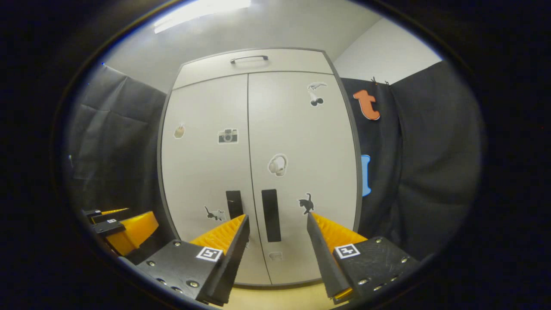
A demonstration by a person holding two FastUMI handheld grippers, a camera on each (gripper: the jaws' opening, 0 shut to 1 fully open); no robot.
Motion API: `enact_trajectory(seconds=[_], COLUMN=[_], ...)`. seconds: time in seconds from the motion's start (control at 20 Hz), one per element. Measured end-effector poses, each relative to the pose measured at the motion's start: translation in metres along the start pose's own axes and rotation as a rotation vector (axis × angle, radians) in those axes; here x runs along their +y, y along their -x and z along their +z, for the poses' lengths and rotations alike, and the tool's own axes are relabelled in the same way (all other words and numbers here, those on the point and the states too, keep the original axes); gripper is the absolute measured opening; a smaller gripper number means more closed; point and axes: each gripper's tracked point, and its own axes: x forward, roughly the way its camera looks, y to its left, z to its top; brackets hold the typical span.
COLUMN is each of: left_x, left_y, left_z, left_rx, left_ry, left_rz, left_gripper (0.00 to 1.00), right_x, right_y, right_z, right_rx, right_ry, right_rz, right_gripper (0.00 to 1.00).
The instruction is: Open the right door of the double-door shoe cabinet with the right hand, and open the left door with the left hand.
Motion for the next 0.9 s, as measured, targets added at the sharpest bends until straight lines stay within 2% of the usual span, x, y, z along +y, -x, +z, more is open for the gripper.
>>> enact_trajectory(seconds=[0.2,0.25,0.3,0.35,0.4,0.45,0.5,0.55,0.7,0.75,0.85,0.9], left_x=[0.0,0.001,0.002,0.002,0.002,0.003,0.004,0.006,0.015,0.02,0.028,0.032], left_y=[-0.005,-0.007,-0.008,-0.01,-0.011,-0.013,-0.015,-0.016,-0.02,-0.022,-0.025,-0.026], left_z=[0.002,0.002,0.003,0.003,0.004,0.004,0.003,0.003,0.004,0.005,0.008,0.009], left_rx=[-0.006,-0.01,-0.013,-0.016,-0.019,-0.019,-0.02,-0.019,-0.029,-0.034,-0.048,-0.05], left_ry=[-0.002,-0.004,-0.005,-0.006,-0.006,-0.008,-0.009,-0.011,-0.029,-0.035,-0.043,-0.046], left_rz=[0.003,0.003,0.003,0.004,0.005,0.008,0.01,0.013,0.033,0.043,0.061,0.068], left_gripper=[0.99,0.99,0.96,1.0,1.0,0.96,0.96,0.96,0.96,0.96,1.0,0.96], right_x=[0.0,0.0,0.0,0.0,0.0,0.002,0.004,0.005,0.009,0.011,0.014,0.014], right_y=[-0.007,-0.01,-0.012,-0.016,-0.02,-0.024,-0.029,-0.035,-0.052,-0.062,-0.079,-0.087], right_z=[0.001,0.0,-0.001,-0.003,-0.005,-0.008,-0.011,-0.014,-0.021,-0.024,-0.029,-0.033], right_rx=[-0.002,0.0,0.002,0.005,0.011,0.018,0.027,0.035,0.045,0.044,0.048,0.054], right_ry=[-0.004,-0.004,-0.002,0.001,0.004,0.007,0.011,0.014,0.019,0.021,0.033,0.039], right_rz=[-0.001,-0.001,-0.003,-0.004,-0.002,0.003,0.01,0.012,0.016,0.018,0.014,0.009], right_gripper=[0.8,0.84,0.84,0.8,0.84,0.8,0.84,0.8,0.8,0.75,0.75,0.76])
